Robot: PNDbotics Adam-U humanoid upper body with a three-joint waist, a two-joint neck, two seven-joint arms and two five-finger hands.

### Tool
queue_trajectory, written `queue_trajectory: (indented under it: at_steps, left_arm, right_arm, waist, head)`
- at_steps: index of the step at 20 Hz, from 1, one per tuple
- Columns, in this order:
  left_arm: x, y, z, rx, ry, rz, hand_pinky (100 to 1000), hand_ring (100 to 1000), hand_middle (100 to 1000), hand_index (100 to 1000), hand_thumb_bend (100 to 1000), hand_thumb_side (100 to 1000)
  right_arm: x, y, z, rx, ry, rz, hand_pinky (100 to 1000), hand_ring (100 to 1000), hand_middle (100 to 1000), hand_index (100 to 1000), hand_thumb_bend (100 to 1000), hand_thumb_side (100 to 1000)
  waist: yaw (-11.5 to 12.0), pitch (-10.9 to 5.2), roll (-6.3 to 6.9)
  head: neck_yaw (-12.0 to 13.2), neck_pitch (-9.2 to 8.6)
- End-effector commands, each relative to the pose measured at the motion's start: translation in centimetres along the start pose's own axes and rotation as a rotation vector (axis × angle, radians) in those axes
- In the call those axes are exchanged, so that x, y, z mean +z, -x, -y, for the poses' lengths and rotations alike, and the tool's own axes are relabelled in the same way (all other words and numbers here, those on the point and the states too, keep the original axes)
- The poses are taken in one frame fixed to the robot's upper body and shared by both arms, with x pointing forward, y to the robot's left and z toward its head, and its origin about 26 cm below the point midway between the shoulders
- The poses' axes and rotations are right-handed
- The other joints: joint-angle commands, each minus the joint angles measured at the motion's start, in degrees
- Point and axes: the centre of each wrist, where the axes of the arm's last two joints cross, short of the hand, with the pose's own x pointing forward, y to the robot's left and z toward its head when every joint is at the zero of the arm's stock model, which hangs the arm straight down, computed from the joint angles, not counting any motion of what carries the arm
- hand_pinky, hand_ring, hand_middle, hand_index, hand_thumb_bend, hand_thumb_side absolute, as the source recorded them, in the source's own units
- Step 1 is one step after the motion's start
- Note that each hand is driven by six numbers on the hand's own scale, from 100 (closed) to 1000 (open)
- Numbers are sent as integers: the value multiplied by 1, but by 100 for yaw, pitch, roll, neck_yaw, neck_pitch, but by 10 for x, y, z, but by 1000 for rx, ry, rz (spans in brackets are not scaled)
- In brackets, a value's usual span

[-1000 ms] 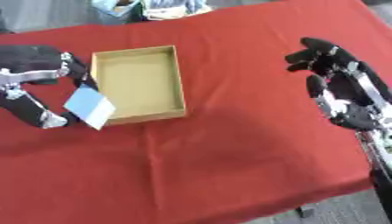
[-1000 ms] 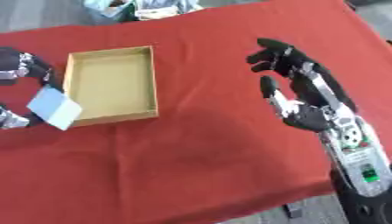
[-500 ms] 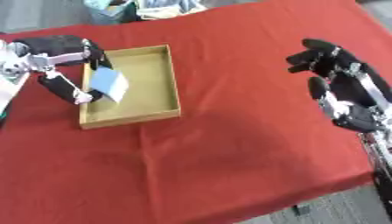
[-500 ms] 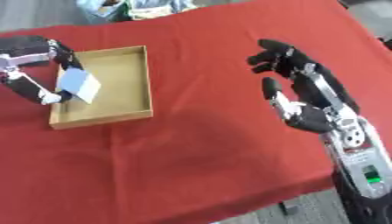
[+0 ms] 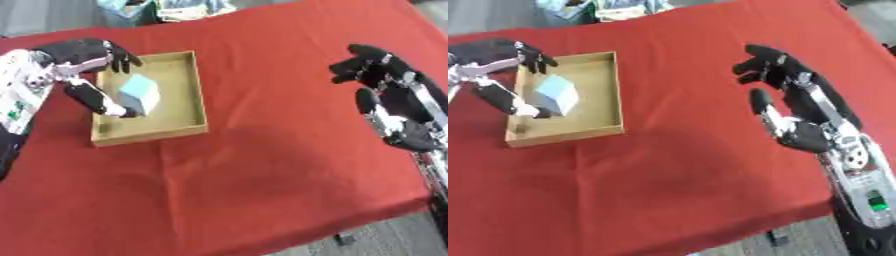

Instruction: Pick up objects on the table and place them in the box.

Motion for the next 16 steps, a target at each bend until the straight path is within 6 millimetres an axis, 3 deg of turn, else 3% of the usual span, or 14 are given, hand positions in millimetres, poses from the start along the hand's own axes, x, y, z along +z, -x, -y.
queue_trajectory:
  at_steps: [1, 7, 12, 16]
  left_arm:
    - [18, 4, -26, -36, -87, 0, 724, 660, 647, 882, 547, 432]
    - [67, -11, -47, 43, -194, 80, 712, 636, 626, 871, 422, 409]
    - [104, -29, -43, 147, -232, 112, 704, 621, 613, 862, 342, 405]
    - [123, -40, -32, 241, -277, 106, 697, 608, 601, 854, 278, 415]
  right_arm:
    - [-2, -3, 6, 16, -3, 12, 738, 813, 699, 935, 100, 507]
    - [1, -3, 7, 24, 8, 1, 738, 813, 699, 935, 100, 509]
    - [0, -4, 7, 27, 15, 6, 738, 813, 699, 935, 100, 509]
    - [1, -3, 7, 26, 20, 4, 738, 813, 698, 935, 100, 511]
  waist:
    - [52, -114, -26]
    - [240, -115, -44]
    - [366, -85, -91]
    - [408, -63, -136]
  head:
    - [-29, -40]
    - [-73, -32]
    - [-13, -34]
    - [170, -34]
